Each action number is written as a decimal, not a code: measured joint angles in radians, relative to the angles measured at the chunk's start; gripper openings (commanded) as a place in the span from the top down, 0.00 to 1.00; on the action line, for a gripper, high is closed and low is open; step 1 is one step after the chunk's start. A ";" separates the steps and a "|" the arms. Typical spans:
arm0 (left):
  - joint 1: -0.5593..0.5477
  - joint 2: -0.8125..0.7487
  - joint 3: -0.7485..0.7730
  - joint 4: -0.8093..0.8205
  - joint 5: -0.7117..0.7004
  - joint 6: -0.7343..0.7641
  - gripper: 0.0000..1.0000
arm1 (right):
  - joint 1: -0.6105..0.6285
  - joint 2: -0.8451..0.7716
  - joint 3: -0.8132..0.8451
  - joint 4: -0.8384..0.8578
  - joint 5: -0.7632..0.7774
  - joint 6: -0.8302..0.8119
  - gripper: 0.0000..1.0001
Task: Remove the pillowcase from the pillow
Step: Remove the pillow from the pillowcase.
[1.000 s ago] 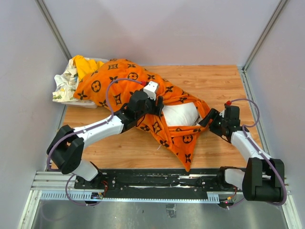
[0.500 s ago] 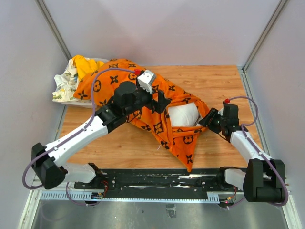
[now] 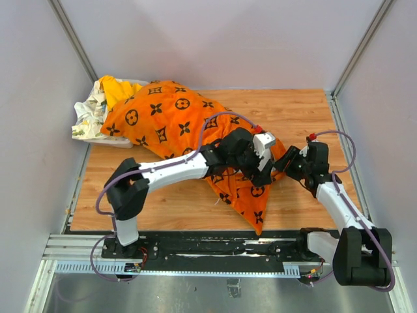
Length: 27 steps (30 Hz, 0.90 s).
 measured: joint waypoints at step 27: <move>-0.055 0.117 0.040 -0.071 -0.865 -0.126 0.41 | 0.000 -0.004 -0.015 0.020 -0.030 0.004 0.44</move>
